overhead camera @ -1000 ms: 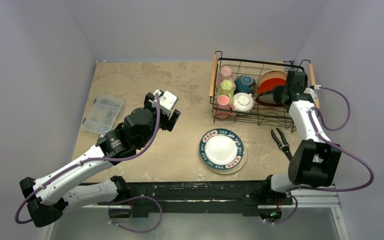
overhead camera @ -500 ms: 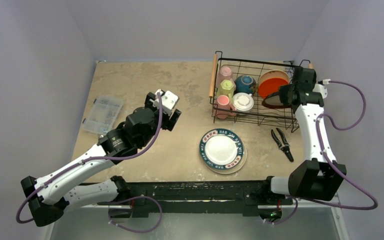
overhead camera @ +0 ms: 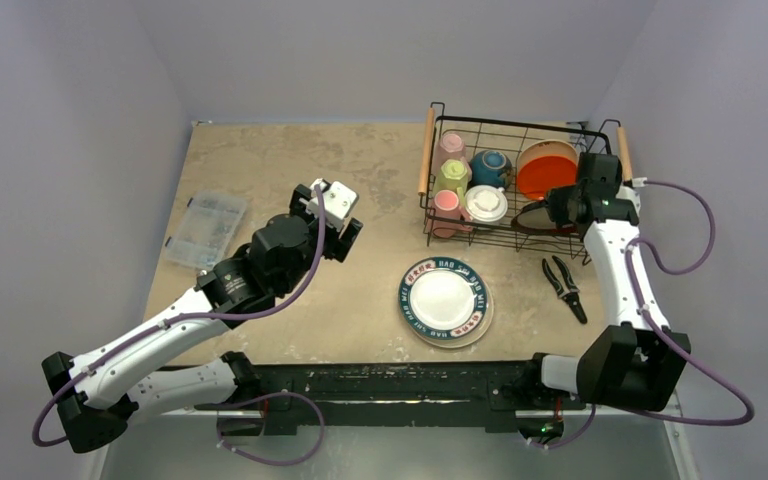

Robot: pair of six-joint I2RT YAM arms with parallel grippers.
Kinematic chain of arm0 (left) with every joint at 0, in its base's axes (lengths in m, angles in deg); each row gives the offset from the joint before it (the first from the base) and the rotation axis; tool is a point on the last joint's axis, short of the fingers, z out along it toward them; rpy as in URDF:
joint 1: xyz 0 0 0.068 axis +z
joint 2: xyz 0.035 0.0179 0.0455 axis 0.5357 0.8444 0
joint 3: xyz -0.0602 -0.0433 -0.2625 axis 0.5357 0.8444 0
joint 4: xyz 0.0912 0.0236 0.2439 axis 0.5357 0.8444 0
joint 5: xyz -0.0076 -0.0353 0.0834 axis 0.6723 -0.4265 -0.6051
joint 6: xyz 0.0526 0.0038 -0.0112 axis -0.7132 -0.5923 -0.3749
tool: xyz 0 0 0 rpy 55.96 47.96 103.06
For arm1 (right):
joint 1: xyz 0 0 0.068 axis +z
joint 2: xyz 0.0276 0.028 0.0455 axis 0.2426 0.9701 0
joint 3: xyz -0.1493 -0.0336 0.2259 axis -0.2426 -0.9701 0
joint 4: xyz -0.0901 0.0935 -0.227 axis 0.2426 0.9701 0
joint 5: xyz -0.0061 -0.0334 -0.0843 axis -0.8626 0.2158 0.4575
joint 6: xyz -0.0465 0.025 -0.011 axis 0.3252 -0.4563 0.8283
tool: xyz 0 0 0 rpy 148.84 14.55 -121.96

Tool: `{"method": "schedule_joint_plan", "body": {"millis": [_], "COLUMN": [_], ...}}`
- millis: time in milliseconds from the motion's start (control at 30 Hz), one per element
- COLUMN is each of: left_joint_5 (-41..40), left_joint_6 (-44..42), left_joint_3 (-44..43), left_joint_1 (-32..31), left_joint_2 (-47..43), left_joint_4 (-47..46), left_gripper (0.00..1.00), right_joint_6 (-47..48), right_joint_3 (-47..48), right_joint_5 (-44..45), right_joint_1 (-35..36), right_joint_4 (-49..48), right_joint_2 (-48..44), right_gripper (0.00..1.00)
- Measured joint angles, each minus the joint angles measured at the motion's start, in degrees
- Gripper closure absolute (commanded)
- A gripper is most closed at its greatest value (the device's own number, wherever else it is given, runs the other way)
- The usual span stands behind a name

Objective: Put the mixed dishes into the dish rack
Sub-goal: Insert the plate into the dish rack.

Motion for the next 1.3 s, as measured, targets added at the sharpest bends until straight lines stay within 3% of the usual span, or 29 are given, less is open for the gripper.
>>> {"method": "schedule_joint_plan", "body": {"millis": [633, 1300], "left_joint_5": [0.04, 0.07], "left_joint_6": [0.02, 0.02], "left_joint_3": [0.0, 0.0], "left_joint_1": [0.0, 0.0], "left_joint_2": [0.0, 0.07], "left_joint_4": [0.0, 0.0], "left_gripper": [0.32, 0.32], "right_joint_6": [-3.54, -4.48], "right_joint_3": [-3.93, 0.7], "right_joint_5": [4.28, 4.5], "right_joint_1": [2.14, 2.14], "right_joint_4": [-2.4, 1.01], "right_joint_2": [-2.45, -3.39], "right_gripper": [1.0, 1.0]}}
